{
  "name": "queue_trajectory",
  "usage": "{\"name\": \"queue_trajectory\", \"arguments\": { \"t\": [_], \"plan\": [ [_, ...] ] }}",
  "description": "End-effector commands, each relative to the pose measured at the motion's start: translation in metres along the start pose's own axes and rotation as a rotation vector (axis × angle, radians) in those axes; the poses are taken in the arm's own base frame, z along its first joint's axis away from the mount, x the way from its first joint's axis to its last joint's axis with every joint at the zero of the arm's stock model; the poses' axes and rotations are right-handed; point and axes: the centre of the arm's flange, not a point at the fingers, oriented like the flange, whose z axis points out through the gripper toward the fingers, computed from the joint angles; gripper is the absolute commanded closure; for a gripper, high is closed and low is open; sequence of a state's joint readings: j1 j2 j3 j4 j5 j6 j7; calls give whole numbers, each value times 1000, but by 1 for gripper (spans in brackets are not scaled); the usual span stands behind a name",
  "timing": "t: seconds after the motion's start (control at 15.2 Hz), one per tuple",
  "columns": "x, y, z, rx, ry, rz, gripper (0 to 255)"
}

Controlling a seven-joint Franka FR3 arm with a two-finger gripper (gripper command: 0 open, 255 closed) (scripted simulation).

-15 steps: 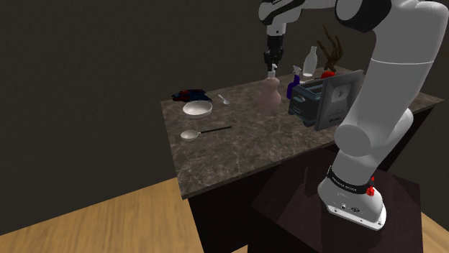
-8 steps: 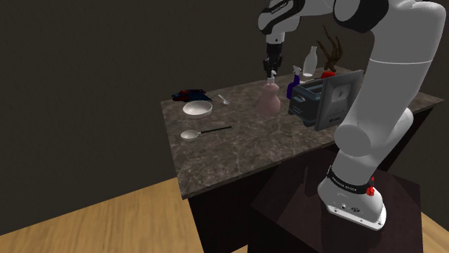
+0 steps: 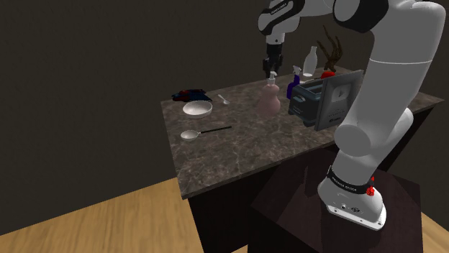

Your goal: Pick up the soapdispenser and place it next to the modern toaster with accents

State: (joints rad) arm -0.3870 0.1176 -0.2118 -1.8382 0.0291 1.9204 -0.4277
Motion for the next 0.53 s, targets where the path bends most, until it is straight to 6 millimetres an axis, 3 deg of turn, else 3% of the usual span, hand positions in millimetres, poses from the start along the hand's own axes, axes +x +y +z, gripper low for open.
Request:
{"name": "queue_trajectory", "arguments": {
  "t": [0.0,0.26,0.46],
  "plan": [
    [0,0,0,0,1,0,0],
    [0,0,0,0,1,0,0],
    [0,0,-40,0,1,0,0]
  ]
}}
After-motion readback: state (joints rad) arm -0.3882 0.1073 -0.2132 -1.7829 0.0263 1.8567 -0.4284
